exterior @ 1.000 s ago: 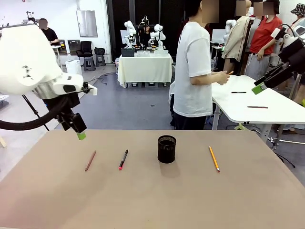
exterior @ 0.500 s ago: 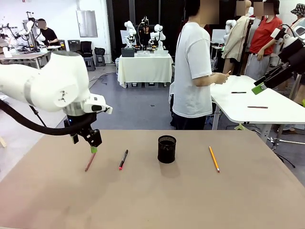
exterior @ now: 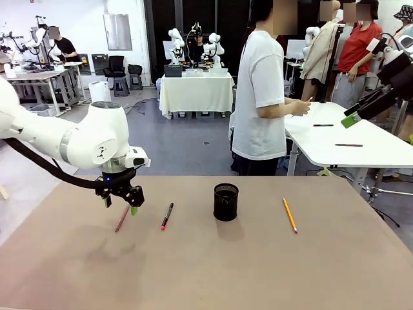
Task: Place the pens into the pen holder.
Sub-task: Pick up a writing instrument from the table and place it into the Pen holder.
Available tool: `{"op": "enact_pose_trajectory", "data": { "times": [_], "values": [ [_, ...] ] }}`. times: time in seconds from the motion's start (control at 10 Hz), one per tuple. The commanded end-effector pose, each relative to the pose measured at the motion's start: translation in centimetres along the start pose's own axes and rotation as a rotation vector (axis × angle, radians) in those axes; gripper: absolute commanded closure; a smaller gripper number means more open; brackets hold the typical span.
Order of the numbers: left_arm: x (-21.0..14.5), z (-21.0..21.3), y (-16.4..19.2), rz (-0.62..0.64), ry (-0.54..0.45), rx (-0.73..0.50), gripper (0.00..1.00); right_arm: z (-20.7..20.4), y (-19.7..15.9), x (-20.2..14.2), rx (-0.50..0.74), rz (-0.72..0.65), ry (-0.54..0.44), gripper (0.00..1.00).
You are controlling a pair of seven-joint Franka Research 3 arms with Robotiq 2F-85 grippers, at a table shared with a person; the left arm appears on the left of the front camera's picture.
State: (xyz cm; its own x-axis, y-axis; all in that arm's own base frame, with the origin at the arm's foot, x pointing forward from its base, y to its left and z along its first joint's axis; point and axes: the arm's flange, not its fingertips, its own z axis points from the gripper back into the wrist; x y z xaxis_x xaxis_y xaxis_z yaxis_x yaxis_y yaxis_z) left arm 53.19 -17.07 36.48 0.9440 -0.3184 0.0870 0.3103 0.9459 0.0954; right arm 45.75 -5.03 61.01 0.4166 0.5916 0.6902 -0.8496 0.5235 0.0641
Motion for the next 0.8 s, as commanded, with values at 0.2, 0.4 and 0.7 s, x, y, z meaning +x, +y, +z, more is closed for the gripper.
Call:
{"op": "enact_pose_trajectory", "data": {
  "times": [0.2, 0.4, 0.7],
  "values": [
    [3.4, -0.9, 0.7, 0.133, -0.039, 0.003, 0.0, 0.0, 0.1, 0.1, 0.005, -0.006, -0.007, 0.0],
    [2.8, -0.6, 1.0, 0.084, -0.022, -0.006, 0.0, 0.0, 0.1, 0.1, 0.005, -0.006, -0.007, 0.0],
    [2.8, -0.6, 1.0, 0.084, -0.022, -0.006, 0.0, 0.0, 0.1, 0.1, 0.005, -0.006, -0.007, 0.0]
  ]
}}
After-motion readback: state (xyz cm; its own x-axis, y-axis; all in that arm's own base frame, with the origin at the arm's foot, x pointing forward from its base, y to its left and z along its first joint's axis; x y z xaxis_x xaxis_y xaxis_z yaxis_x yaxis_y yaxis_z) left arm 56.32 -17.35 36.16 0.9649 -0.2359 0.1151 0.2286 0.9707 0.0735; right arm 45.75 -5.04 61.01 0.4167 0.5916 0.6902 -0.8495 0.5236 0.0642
